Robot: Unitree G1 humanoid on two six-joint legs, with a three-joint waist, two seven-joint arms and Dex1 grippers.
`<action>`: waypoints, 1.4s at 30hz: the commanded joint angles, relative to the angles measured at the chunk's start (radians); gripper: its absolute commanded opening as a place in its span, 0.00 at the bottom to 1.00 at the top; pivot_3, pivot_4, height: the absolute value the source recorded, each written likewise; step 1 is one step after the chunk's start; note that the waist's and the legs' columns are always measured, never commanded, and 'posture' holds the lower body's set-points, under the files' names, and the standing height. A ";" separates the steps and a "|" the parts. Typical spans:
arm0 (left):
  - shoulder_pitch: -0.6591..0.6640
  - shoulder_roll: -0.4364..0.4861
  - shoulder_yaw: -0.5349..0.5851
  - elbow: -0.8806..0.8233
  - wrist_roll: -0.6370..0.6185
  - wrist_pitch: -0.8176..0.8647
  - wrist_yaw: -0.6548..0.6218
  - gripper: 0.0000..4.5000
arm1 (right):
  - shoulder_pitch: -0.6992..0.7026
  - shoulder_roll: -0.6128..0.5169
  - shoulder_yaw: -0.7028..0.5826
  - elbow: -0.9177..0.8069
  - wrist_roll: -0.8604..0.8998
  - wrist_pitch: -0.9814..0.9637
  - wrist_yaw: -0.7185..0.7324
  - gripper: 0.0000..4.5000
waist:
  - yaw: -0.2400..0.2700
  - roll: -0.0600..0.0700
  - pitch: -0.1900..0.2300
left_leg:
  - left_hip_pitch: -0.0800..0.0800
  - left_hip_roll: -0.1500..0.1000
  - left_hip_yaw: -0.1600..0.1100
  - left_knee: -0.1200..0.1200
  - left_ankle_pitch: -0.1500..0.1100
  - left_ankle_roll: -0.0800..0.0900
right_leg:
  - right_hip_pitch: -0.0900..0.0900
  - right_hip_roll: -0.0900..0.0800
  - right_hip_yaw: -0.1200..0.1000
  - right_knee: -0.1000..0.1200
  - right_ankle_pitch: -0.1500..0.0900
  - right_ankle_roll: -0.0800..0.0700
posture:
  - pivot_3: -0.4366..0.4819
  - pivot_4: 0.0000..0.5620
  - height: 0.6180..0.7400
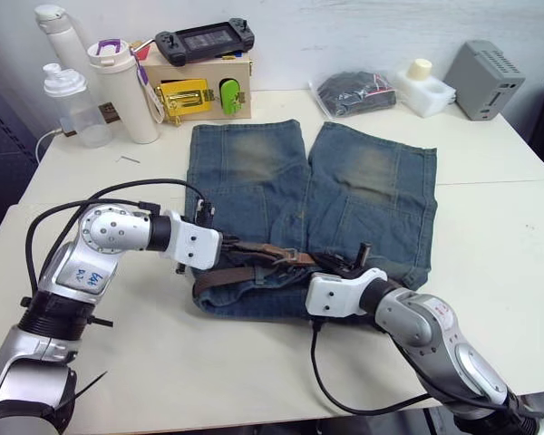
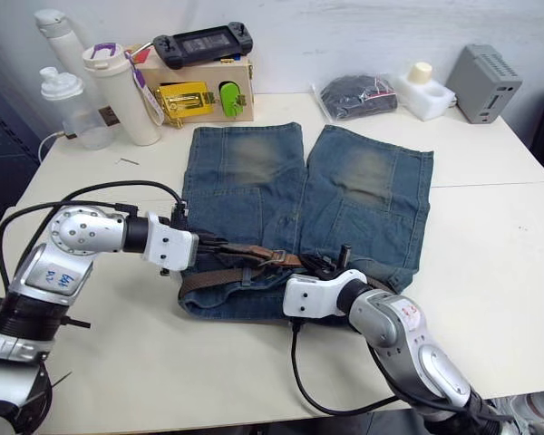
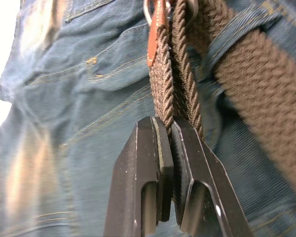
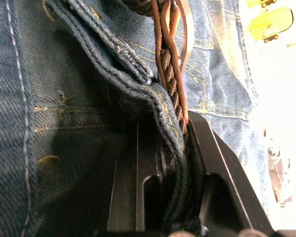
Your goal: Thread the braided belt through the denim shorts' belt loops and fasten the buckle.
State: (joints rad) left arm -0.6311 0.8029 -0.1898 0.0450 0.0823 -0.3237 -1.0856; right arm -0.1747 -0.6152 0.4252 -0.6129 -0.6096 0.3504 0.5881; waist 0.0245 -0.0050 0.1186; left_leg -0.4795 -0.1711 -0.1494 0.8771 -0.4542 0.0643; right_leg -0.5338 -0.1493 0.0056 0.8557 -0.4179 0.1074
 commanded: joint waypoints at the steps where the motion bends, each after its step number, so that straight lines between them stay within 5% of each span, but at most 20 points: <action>1: -0.038 0.014 -0.012 0.034 0.056 -0.067 0.021 0.00 | -0.003 0.011 -0.033 -0.013 -0.022 -0.011 0.004 0.00 | -0.001 0.000 0.000 | 0.000 0.000 0.000 0.000 0.000 0.000 | 0.000 0.000 0.000 0.000 0.000 0.000 | 0.48 0.27 0.23; 25: 0.005 -0.121 -0.071 0.021 0.041 -0.096 0.055 0.00 | -0.014 0.074 -0.049 -0.020 -0.056 -0.017 0.024 0.00 | 0.000 0.000 0.000 | -0.001 -0.002 -0.003 0.005 0.000 0.000 | -0.001 0.000 0.001 0.008 0.000 0.000 | 0.48 0.27 0.23; 42: 0.058 -0.070 0.005 -0.018 0.042 0.022 0.098 0.00 | -0.031 0.154 -0.028 0.023 -0.101 -0.044 0.016 0.00 | -0.012 0.000 0.000 | -0.014 -0.003 -0.003 0.013 -0.001 -0.002 | -0.015 -0.001 0.001 0.018 0.000 0.000 | 0.48 0.27 0.23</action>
State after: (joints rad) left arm -0.5745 0.7240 -0.2054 0.0592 0.1369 -0.3132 -1.0029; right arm -0.1872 -0.4758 0.3796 -0.5737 -0.6987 0.3481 0.6210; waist 0.0125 -0.0055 0.1182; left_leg -0.4937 -0.1737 -0.1523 0.8905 -0.4555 0.0622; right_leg -0.5489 -0.1500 0.0066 0.8742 -0.4179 0.1074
